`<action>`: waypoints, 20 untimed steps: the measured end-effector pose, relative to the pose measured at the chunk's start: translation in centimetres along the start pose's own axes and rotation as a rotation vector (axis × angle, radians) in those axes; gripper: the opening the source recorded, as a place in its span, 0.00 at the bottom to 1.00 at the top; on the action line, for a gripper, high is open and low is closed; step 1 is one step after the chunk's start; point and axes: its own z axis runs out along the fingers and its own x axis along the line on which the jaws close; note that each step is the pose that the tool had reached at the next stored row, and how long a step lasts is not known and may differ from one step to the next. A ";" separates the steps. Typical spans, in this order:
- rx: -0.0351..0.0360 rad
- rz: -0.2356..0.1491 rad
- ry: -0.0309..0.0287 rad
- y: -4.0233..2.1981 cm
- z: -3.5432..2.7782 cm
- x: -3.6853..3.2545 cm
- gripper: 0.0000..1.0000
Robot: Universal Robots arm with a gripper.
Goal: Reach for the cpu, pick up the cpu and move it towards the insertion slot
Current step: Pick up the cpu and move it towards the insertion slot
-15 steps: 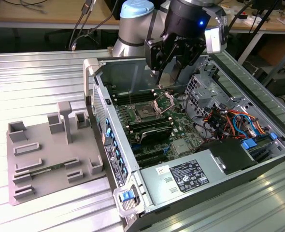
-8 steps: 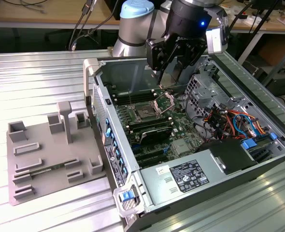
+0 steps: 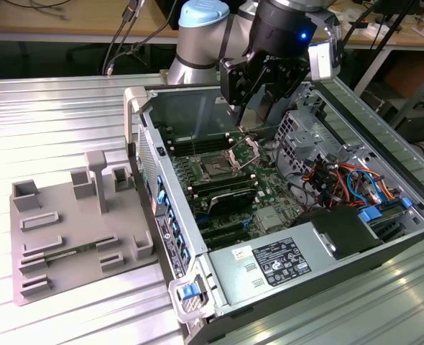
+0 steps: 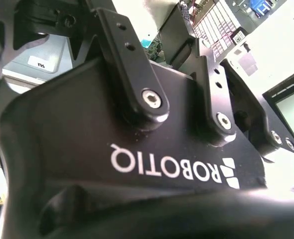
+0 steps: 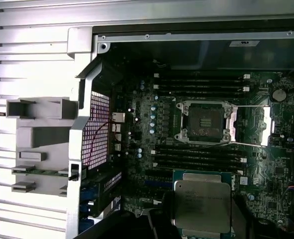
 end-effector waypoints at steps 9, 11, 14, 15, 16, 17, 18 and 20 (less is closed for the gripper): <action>-0.0001 0.000 -0.0001 0.01 0.12 -0.43 0.54; 0.0000 0.000 -0.0001 0.02 0.15 -0.57 0.54; -0.0001 0.000 -0.0001 0.04 0.19 -0.72 0.54; 0.0000 0.000 -0.0001 0.05 0.20 -0.77 0.54; -0.0001 0.000 -0.0001 0.05 0.21 -0.82 0.54; -0.0001 0.000 -0.0001 0.05 0.22 -0.88 0.54; 0.0000 0.000 0.0000 0.06 0.23 -0.94 0.54; 0.0000 0.000 -0.0001 0.07 0.26 -1.02 0.54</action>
